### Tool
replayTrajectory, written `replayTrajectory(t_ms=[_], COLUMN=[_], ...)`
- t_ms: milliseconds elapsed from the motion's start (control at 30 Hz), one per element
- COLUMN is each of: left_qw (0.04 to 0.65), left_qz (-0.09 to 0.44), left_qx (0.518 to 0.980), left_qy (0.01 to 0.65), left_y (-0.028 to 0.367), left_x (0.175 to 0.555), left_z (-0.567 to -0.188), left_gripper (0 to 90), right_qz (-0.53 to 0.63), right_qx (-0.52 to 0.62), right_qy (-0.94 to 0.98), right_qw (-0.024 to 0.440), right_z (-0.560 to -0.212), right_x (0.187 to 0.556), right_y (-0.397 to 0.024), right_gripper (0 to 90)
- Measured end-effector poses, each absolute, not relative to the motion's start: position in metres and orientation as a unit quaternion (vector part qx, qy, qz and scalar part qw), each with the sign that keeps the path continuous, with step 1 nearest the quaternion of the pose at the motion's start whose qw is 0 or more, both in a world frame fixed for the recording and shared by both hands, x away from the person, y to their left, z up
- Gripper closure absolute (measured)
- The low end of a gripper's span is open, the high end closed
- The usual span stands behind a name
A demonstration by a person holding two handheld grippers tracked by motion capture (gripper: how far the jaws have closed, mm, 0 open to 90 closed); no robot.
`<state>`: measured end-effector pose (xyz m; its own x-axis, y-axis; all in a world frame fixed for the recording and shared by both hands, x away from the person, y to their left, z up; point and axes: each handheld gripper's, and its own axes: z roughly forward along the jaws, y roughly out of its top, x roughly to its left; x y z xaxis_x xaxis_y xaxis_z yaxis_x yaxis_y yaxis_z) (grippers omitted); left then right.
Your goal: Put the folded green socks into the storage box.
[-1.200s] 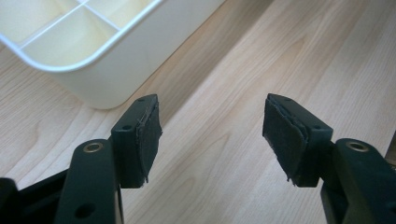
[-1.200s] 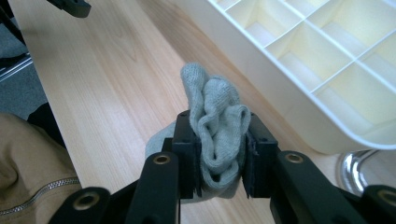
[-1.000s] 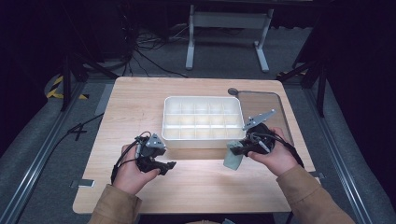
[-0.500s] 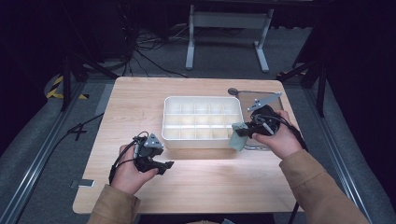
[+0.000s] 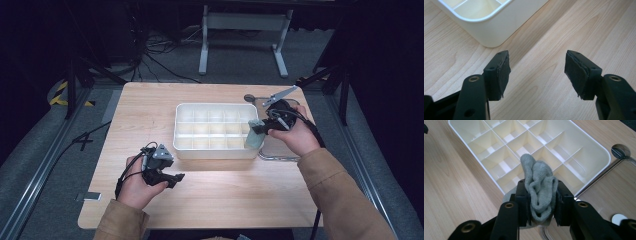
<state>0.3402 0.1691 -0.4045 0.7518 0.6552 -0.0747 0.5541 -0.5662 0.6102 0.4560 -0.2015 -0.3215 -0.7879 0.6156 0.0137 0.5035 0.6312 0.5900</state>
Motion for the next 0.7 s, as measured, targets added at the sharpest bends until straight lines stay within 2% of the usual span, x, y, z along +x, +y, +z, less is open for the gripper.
replayTrajectory(t_ms=[367, 700], left_qw=[0.315, 0.317], left_qz=[0.082, 0.083], left_qx=[0.882, 0.882], left_qy=[0.340, 0.340], left_y=[0.170, 0.170], left_x=[0.341, 0.341], left_z=[-0.406, -0.407], left_gripper=[37.8, 37.8], right_qz=[0.280, 0.249], right_qx=[0.294, 0.285], right_qy=[0.907, 0.917], right_qw=[0.111, 0.123], right_z=[-0.326, -0.346], right_x=[0.476, 0.480], right_y=[-0.192, -0.186], right_gripper=[69.1, 68.2])
